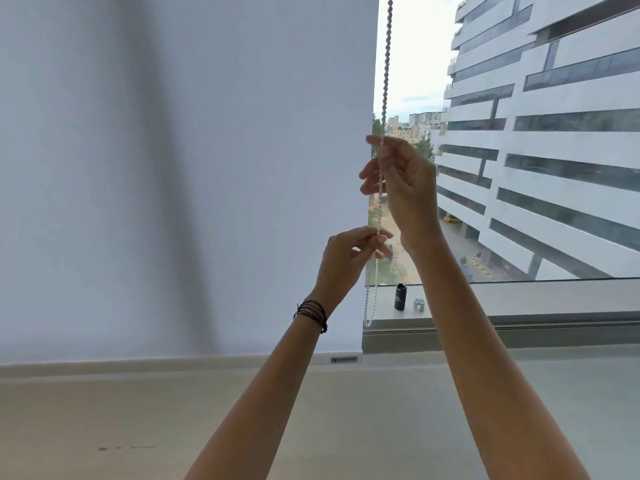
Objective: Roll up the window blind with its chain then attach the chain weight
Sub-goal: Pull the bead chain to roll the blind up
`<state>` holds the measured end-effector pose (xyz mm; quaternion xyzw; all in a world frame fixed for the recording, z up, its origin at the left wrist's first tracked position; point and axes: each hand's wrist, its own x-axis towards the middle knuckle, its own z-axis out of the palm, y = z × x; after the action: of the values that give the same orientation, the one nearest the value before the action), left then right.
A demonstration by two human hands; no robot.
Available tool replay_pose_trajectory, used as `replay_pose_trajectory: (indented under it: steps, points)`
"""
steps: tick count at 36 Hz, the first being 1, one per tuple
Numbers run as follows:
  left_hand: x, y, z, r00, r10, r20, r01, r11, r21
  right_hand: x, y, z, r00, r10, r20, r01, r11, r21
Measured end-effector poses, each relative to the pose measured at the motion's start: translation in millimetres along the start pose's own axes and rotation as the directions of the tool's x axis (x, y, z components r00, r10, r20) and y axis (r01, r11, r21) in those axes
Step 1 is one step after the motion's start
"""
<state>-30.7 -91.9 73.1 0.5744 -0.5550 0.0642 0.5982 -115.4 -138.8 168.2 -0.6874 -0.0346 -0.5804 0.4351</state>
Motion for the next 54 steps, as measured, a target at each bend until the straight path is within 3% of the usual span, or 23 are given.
replay_pose_trajectory:
  steps: [13,24,32,54]
  points:
    - [-6,-11,-12,0.994,-0.016,0.108,0.019,0.999,-0.031,-6,13,11,1.000,-0.021,0.006,0.021,0.997,-0.075]
    - [-18,-15,-17,0.985,-0.075,0.155,0.082,0.996,-0.043,-18,18,9,0.996,-0.029,-0.080,0.019,0.991,-0.134]
    - [-28,-5,-13,0.975,-0.111,0.192,0.146,0.972,-0.181,-20,15,7,0.995,-0.038,-0.093,0.018,0.979,-0.201]
    - [-43,-7,-19,0.970,-0.164,0.178,0.207,0.943,-0.261,-24,14,14,0.999,-0.007,-0.049,-0.006,0.967,-0.255]
